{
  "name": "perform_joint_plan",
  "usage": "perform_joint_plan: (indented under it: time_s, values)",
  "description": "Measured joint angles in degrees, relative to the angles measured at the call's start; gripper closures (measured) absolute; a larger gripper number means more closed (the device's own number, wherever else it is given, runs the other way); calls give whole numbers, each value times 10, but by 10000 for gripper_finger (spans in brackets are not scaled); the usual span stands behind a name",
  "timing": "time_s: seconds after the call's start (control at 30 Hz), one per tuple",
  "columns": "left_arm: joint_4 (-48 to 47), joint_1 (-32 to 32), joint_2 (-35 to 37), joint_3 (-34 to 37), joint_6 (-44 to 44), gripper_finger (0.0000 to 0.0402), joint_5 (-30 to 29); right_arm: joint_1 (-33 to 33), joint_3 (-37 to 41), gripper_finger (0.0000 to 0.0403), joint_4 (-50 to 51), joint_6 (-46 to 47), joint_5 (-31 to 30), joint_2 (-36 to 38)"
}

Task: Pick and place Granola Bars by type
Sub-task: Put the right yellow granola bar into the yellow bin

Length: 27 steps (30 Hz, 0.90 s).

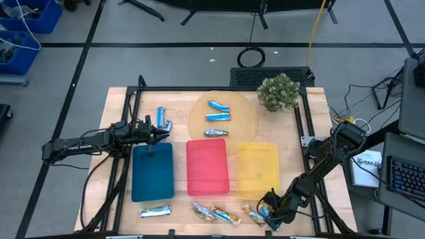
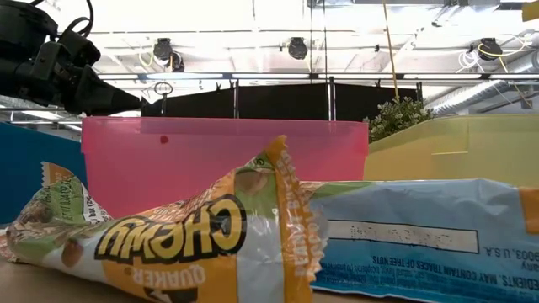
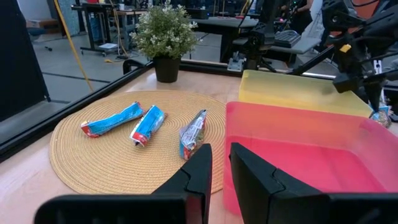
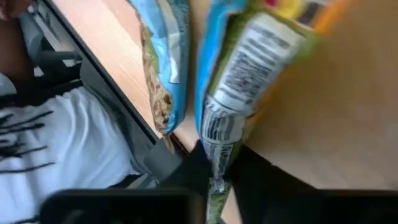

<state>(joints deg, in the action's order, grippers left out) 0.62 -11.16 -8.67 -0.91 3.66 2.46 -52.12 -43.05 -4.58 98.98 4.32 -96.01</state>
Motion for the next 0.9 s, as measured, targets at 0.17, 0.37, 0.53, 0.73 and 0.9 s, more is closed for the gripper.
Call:
perform_joint_plan:
  time_s: [0.17,0.37,0.53,0.73,0.9]
  values:
    - [0,0,0,0,0,339,0,0,0,390,-9,-25,-13,-1]
    - [0,0,0,0,0,339,0,-1,2,398,-6,-39,-32,46]
    - [0,0,0,0,0,339,0,-2,2,401,-6,-81,-82,116]
    - [0,0,0,0,0,339,0,5,2,402,36,-191,-157,196]
    - [0,0,0,0,0,339,0,40,2,402,144,-297,-235,261]
